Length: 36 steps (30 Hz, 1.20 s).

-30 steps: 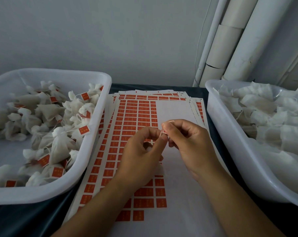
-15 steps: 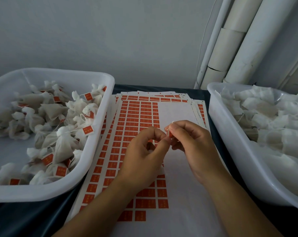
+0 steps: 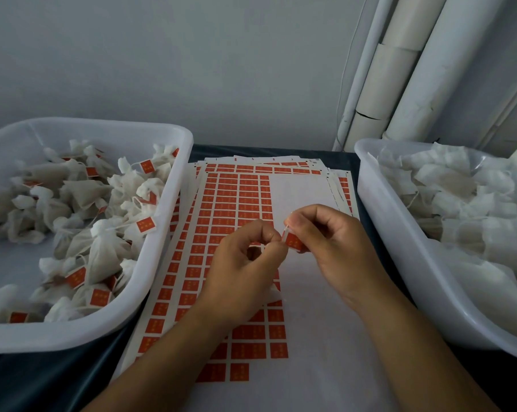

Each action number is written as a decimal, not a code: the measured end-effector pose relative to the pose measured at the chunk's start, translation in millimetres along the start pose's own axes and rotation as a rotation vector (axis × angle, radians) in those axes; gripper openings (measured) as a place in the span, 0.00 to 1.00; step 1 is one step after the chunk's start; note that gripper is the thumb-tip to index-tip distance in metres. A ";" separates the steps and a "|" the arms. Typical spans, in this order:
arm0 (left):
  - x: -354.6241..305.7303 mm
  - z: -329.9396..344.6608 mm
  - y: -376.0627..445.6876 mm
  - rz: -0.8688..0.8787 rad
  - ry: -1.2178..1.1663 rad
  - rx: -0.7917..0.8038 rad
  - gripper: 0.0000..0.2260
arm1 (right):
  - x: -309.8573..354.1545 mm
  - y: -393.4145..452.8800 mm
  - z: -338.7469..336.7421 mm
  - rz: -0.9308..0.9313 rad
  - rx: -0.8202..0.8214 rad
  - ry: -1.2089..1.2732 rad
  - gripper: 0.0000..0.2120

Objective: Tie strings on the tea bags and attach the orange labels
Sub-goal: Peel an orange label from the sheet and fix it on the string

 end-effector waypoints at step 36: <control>5.2 5.1 0.0 0.021 0.100 -0.003 0.04 | 3.2 0.5 1.7 -0.037 0.052 -0.065 0.10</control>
Point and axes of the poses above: each hand's wrist, its own y-axis towards the middle knuckle, its own z-axis out of the palm, x = y × z, the point moved 8 cm from there along y, towards the middle knuckle, and after that the axes turned 12 degrees about -z, right-handed, at the moved point
